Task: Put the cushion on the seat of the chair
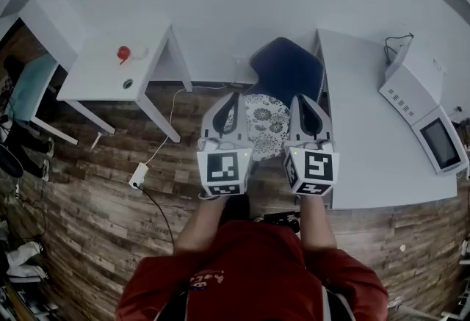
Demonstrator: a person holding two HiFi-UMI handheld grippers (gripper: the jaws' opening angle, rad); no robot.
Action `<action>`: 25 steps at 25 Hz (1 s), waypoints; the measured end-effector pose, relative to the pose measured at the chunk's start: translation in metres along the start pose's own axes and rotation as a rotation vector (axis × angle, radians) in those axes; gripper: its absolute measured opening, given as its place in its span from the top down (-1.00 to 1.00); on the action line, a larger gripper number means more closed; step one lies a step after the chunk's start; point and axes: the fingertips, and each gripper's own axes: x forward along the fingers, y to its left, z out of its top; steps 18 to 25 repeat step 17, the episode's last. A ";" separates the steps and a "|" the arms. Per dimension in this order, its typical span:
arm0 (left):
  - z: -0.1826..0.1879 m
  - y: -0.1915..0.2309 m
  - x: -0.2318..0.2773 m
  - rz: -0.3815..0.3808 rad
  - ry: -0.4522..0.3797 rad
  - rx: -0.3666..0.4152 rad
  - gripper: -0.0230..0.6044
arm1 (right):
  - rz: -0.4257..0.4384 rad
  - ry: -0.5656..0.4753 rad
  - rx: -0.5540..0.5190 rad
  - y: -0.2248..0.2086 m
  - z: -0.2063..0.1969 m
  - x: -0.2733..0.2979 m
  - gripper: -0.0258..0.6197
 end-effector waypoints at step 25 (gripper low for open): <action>-0.004 0.000 -0.002 -0.002 -0.001 -0.005 0.84 | -0.028 0.000 -0.002 -0.009 0.001 -0.002 0.83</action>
